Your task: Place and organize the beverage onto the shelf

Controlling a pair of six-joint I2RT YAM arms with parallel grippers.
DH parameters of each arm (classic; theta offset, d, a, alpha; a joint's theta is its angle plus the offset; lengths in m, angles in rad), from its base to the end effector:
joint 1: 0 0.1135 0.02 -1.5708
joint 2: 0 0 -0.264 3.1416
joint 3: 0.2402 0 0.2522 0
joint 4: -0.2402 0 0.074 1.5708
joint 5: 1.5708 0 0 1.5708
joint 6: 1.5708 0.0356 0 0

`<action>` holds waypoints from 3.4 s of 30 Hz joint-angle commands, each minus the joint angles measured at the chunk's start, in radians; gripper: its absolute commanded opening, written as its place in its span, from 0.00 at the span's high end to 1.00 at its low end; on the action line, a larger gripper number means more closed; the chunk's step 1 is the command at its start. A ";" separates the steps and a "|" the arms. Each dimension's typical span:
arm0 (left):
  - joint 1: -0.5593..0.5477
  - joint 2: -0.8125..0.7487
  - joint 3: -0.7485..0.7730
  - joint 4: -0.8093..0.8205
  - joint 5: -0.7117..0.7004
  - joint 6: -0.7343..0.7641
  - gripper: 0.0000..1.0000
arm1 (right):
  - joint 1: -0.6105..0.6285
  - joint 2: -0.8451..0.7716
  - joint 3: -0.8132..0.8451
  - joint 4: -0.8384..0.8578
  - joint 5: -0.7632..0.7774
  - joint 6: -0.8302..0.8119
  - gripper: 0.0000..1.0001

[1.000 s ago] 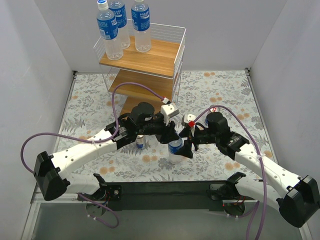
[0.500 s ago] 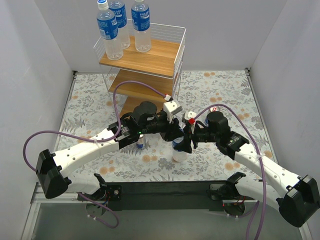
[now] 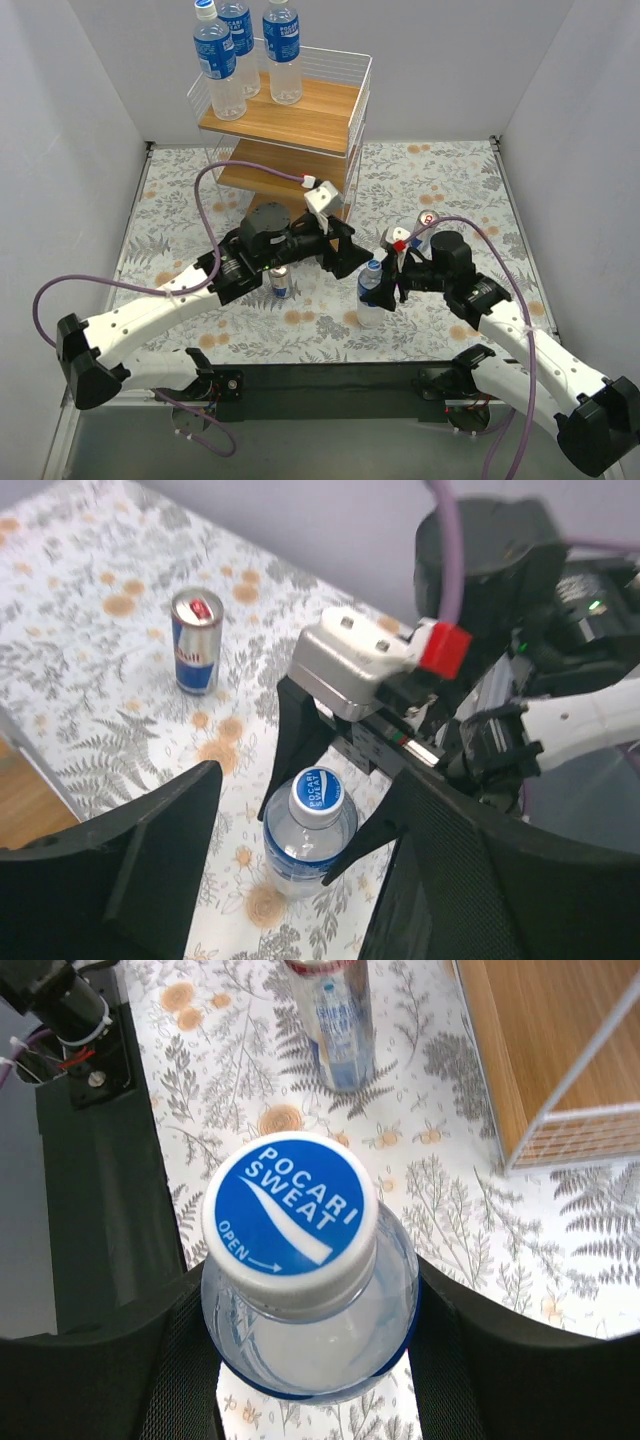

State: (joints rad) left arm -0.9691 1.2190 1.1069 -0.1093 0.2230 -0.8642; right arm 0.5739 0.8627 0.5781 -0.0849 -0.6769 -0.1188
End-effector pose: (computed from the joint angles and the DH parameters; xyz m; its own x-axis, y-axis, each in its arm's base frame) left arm 0.1550 -0.2396 0.3697 -0.7851 -0.1670 -0.5965 0.5067 0.3806 -0.7735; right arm 0.1518 0.1247 0.2661 -0.1929 -0.2347 -0.9527 -0.9432 0.3119 0.1141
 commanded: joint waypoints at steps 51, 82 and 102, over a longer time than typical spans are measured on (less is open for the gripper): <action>-0.122 0.341 0.031 0.303 -0.119 0.134 0.82 | -0.370 -0.040 0.278 -0.116 -0.227 0.307 0.81; -0.123 -0.196 -0.026 -0.033 -0.211 0.267 1.00 | -0.408 -0.133 0.378 -0.207 0.273 0.122 0.02; -0.059 0.091 0.755 -0.231 -0.699 0.337 1.00 | -0.557 -0.060 0.332 -0.205 0.221 0.079 0.02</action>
State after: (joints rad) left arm -1.0668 1.2640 1.7889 -0.3683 -0.4049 -0.5701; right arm 0.0257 0.8070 0.9123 -0.3016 -0.4278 -0.0277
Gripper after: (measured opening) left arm 0.509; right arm 0.983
